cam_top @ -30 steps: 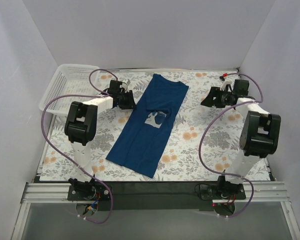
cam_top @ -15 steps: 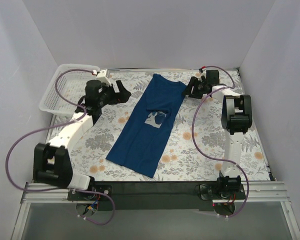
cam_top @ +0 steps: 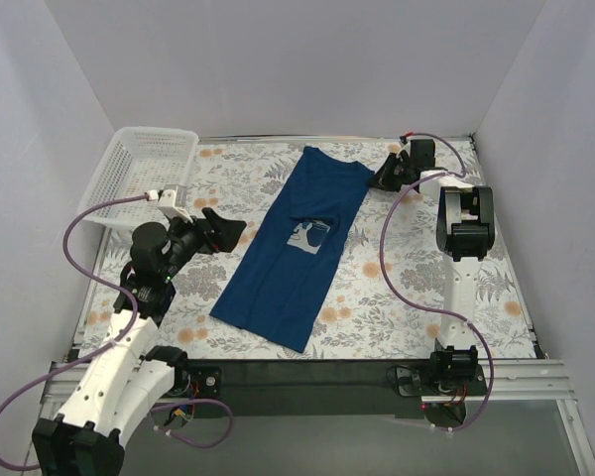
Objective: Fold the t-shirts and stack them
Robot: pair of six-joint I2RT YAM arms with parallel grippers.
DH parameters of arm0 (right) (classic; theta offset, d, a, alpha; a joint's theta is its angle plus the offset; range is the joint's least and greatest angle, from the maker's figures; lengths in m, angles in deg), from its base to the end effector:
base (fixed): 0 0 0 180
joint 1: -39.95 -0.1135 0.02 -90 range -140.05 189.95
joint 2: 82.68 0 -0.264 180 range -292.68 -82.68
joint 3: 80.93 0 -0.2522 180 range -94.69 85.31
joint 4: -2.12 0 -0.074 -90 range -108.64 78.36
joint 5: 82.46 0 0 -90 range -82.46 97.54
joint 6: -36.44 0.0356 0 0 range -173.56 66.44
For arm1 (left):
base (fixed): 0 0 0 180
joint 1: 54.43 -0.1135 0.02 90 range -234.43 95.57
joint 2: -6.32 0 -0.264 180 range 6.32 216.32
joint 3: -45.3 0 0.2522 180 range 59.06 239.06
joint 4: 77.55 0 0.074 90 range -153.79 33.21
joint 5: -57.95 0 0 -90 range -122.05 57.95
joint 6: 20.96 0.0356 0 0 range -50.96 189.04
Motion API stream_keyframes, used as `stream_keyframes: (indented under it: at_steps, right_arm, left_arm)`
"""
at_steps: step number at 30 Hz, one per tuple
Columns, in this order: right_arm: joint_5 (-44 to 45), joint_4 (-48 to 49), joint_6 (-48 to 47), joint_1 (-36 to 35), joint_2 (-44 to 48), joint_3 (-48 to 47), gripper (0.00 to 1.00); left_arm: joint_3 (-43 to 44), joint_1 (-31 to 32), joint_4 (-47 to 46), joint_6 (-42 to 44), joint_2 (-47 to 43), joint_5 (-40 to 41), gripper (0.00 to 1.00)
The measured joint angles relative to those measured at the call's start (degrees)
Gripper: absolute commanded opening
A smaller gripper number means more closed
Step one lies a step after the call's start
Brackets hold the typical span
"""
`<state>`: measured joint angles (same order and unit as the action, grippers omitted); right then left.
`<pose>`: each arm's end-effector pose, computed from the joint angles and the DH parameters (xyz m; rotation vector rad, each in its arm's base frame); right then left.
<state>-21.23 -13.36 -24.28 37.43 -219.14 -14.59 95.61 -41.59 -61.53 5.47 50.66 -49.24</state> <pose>0.5252 0.0403 0.1325 0.2500 2.2669 0.8588 0.1813 -0.0521 0.3054 -0.5939 1.8123 -1.2057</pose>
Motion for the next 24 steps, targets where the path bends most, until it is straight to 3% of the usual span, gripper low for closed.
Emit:
stream_keyframes:
  at_steps: [5, 11, 13, 14, 17, 21, 24]
  right_arm:
    - [0.00, 0.17, 0.50, 1.53, -0.90, -1.38, 0.01]
    - [0.24, -1.40, -1.88, 6.19, -7.61, -13.62, 0.01]
    - [0.39, -2.36, -2.86, 7.30, -9.86, -17.70, 0.11]
    - [0.37, -2.75, -3.17, 7.96, -10.88, -19.63, 0.26]
    - [0.31, -2.95, -4.87, 9.44, -12.39, -22.25, 0.40]
    - [-0.35, -2.62, -7.98, 10.38, -10.64, -19.54, 0.46]
    - [-1.44, -3.28, -12.92, 10.78, -3.30, -9.57, 0.48]
  left_arm:
    - [-3.45, 0.00, 2.64, -1.81, -5.14, -0.39, 0.84]
    - [-4.61, 0.00, 3.26, -2.36, -2.05, -2.56, 0.83]
    - [-4.72, 0.00, 2.93, -2.38, 0.39, -3.78, 0.83]
    - [-4.83, -0.02, 2.84, -2.47, 1.38, -4.33, 0.83]
    - [-5.01, -0.02, 2.38, -2.75, 5.03, -5.70, 0.82]
    - [-5.01, 0.00, 2.14, -3.93, 11.10, -5.97, 0.75]
    - [-4.98, 0.46, 2.78, -5.31, 16.96, -5.01, 0.72]
